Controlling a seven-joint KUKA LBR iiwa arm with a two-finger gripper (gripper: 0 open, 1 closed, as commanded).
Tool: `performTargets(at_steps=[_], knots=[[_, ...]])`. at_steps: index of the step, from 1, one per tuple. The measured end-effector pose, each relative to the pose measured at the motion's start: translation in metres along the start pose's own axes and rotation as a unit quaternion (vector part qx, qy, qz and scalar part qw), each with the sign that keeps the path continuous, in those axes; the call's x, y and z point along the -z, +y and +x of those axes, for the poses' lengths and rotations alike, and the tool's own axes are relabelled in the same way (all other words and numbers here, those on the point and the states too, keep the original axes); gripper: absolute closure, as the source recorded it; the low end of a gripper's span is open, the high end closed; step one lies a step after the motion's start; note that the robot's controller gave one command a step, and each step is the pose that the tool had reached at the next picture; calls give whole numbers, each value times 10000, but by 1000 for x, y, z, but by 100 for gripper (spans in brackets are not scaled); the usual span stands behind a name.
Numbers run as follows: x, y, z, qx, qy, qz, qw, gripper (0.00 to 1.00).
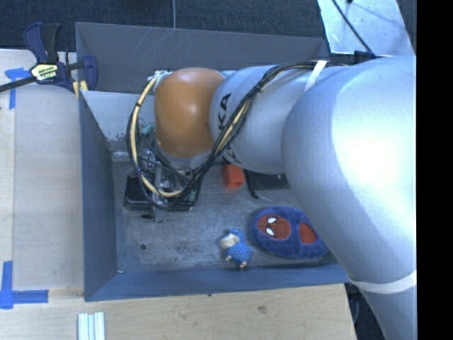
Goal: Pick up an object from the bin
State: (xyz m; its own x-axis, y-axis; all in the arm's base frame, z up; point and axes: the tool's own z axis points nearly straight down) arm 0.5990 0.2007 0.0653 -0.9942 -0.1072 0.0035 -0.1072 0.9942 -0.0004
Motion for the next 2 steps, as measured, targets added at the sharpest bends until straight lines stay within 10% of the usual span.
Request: performTargets(at_steps=[1, 2], knots=[[5, 1, 0, 2, -10, -7, 10000, 100], [156, 15, 15, -70, -30, -6, 10000, 100]])
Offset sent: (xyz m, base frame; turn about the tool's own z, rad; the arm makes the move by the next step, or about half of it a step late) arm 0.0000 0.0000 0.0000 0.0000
